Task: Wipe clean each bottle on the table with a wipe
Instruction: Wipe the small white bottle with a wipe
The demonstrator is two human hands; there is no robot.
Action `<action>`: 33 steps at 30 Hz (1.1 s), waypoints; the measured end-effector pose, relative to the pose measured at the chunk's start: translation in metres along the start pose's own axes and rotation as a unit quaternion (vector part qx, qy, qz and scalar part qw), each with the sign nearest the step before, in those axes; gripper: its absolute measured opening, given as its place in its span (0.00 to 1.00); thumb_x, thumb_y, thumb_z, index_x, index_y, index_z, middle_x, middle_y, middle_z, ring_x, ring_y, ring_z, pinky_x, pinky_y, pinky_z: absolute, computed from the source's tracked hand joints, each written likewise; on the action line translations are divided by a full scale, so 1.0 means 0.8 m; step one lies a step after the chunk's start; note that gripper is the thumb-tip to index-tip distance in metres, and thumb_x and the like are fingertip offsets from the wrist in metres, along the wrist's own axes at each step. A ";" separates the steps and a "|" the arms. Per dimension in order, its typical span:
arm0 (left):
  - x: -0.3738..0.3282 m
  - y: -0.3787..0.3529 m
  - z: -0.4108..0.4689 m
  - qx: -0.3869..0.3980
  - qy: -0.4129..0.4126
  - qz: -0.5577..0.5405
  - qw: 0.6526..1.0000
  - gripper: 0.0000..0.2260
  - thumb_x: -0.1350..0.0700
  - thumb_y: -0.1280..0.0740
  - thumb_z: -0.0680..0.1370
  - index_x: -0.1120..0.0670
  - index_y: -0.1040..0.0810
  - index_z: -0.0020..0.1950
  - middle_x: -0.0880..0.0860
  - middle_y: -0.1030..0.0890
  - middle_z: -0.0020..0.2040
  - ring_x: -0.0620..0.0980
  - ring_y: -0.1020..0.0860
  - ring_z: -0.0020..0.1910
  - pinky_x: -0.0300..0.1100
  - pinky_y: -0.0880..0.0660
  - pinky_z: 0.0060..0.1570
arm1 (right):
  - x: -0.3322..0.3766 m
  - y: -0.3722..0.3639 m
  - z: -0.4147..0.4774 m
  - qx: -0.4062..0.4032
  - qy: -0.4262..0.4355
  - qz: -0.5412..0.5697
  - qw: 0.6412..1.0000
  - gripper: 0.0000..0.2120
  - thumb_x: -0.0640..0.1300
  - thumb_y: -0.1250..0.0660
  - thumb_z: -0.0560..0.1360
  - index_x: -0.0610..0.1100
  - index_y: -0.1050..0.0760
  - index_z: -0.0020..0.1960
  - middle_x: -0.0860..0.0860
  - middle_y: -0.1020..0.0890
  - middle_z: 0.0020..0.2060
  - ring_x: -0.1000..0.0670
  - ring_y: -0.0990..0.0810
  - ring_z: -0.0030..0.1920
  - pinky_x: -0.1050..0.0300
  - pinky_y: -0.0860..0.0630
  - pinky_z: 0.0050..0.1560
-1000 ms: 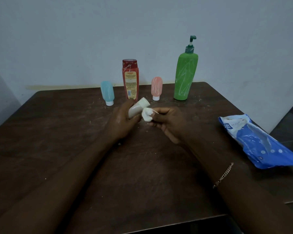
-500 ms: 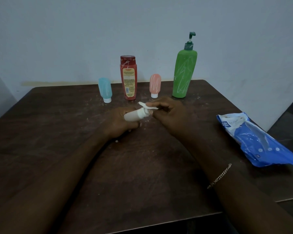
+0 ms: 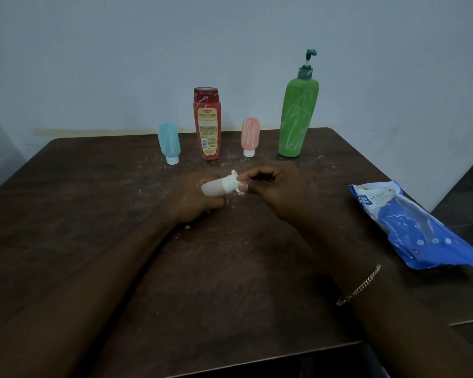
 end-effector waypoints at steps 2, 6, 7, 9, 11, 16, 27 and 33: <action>-0.004 0.000 -0.001 0.004 -0.009 0.007 1.000 0.19 0.58 0.23 0.72 0.45 0.23 0.59 0.42 0.21 0.50 0.43 0.22 0.49 0.39 0.25 0.47 | 0.004 -0.001 0.001 -0.002 0.005 0.013 1.000 0.09 0.38 0.24 0.70 0.44 0.16 0.49 0.54 0.14 0.43 0.58 0.17 0.43 0.63 0.20 0.47; -0.006 -0.001 -0.002 0.008 -0.010 0.002 1.000 0.21 0.58 0.23 0.71 0.45 0.22 0.61 0.43 0.20 0.50 0.45 0.21 0.49 0.42 0.23 0.49 | -0.008 0.000 0.004 0.002 -0.025 0.012 1.000 0.08 0.37 0.24 0.69 0.43 0.15 0.48 0.53 0.14 0.42 0.57 0.17 0.42 0.60 0.19 0.46; -0.004 -0.001 -0.001 0.008 -0.008 0.000 1.000 0.21 0.58 0.23 0.71 0.46 0.22 0.62 0.43 0.20 0.51 0.45 0.21 0.50 0.43 0.23 0.49 | -0.010 -0.001 0.003 0.011 -0.027 0.015 0.999 0.08 0.37 0.24 0.69 0.43 0.15 0.48 0.52 0.14 0.43 0.57 0.16 0.43 0.61 0.19 0.46; -0.004 -0.002 0.000 0.007 -0.010 0.005 1.000 0.20 0.59 0.23 0.71 0.46 0.22 0.61 0.42 0.21 0.52 0.44 0.22 0.52 0.40 0.25 0.48 | -0.008 -0.002 -0.001 0.015 -0.023 0.041 0.999 0.08 0.36 0.24 0.69 0.43 0.16 0.48 0.51 0.14 0.43 0.57 0.16 0.43 0.64 0.20 0.45; -0.006 -0.002 0.000 0.004 -0.020 0.013 1.000 0.19 0.58 0.23 0.70 0.46 0.21 0.58 0.42 0.21 0.52 0.44 0.21 0.52 0.40 0.24 0.49 | -0.006 -0.003 0.001 0.004 -0.024 0.060 0.998 0.08 0.35 0.25 0.69 0.42 0.16 0.48 0.52 0.14 0.42 0.58 0.16 0.42 0.66 0.21 0.44; -0.003 -0.004 0.001 0.002 -0.020 0.006 1.000 0.20 0.58 0.23 0.70 0.44 0.22 0.57 0.43 0.21 0.53 0.45 0.22 0.54 0.43 0.23 0.53 | -0.022 -0.001 0.001 0.011 -0.044 0.053 0.998 0.08 0.36 0.24 0.69 0.41 0.15 0.47 0.50 0.14 0.42 0.55 0.15 0.42 0.60 0.19 0.46; -0.014 -0.003 -0.002 0.014 -0.032 0.011 0.999 0.18 0.56 0.23 0.72 0.43 0.23 0.58 0.39 0.22 0.50 0.39 0.23 0.51 0.34 0.29 0.44 | -0.026 -0.003 -0.001 0.012 -0.059 0.089 0.994 0.08 0.36 0.24 0.69 0.43 0.16 0.47 0.49 0.13 0.43 0.51 0.14 0.44 0.53 0.17 0.49; -0.011 -0.003 -0.003 0.010 -0.037 0.014 0.999 0.19 0.55 0.22 0.71 0.43 0.23 0.58 0.38 0.22 0.50 0.40 0.23 0.52 0.36 0.26 0.48 | -0.030 -0.004 0.002 0.001 -0.070 0.093 0.993 0.08 0.35 0.24 0.69 0.43 0.16 0.47 0.49 0.13 0.42 0.51 0.15 0.42 0.53 0.17 0.47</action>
Point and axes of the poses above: each hand's wrist, its own z-axis towards the middle knuckle, its own y-axis out of the back of the hand, x = y × z, the point moved 8 cm from there along z, towards the middle knuckle
